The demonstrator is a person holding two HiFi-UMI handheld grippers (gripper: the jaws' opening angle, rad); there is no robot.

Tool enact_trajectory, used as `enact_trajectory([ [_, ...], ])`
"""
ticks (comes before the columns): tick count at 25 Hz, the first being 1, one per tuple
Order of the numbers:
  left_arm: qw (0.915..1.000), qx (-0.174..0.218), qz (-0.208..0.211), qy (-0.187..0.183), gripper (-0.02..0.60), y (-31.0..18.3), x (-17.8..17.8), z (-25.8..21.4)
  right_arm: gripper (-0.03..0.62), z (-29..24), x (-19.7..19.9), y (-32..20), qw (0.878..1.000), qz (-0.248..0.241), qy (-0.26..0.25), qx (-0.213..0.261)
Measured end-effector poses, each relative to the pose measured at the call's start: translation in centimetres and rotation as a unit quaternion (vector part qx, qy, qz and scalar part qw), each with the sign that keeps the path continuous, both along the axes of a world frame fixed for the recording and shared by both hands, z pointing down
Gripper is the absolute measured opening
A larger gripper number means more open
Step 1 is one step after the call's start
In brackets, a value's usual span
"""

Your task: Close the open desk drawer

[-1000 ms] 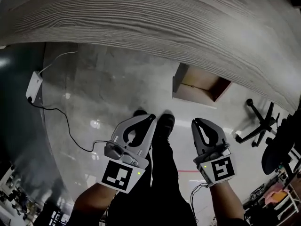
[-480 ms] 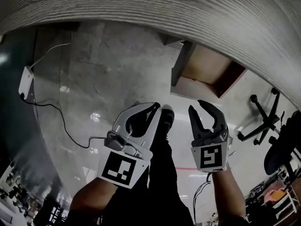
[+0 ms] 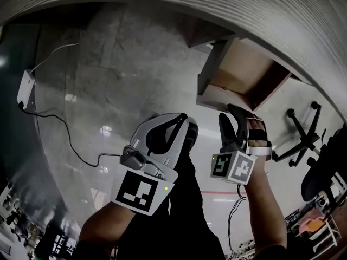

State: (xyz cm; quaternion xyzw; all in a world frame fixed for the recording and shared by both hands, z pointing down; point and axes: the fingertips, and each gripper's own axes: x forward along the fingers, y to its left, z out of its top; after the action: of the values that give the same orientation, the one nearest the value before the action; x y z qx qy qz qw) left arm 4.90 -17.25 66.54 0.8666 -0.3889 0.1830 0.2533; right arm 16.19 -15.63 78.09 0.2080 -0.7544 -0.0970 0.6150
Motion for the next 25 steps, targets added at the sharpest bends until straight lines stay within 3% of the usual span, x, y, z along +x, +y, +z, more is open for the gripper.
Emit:
enact_trajectory([
  [4,1.0,0.005,-0.004,0.002,0.008,-0.1,-0.4,0.0,0.097,1.0,-0.1,-0.5,1.0,-0.01,0.026,0.014],
  [10,0.9997,-0.013,-0.019,0.01,0.008,1.0,-0.6,0.6,0.069,1.9,-0.3,-0.6,0.998,-0.031,0.039,0.025],
  [25,0.9998,-0.004,-0.016,0.014,0.008,0.6,-0.6,-3.2,0.08,-6.2,-0.2,-0.8,0.999,-0.035,0.024,0.003],
])
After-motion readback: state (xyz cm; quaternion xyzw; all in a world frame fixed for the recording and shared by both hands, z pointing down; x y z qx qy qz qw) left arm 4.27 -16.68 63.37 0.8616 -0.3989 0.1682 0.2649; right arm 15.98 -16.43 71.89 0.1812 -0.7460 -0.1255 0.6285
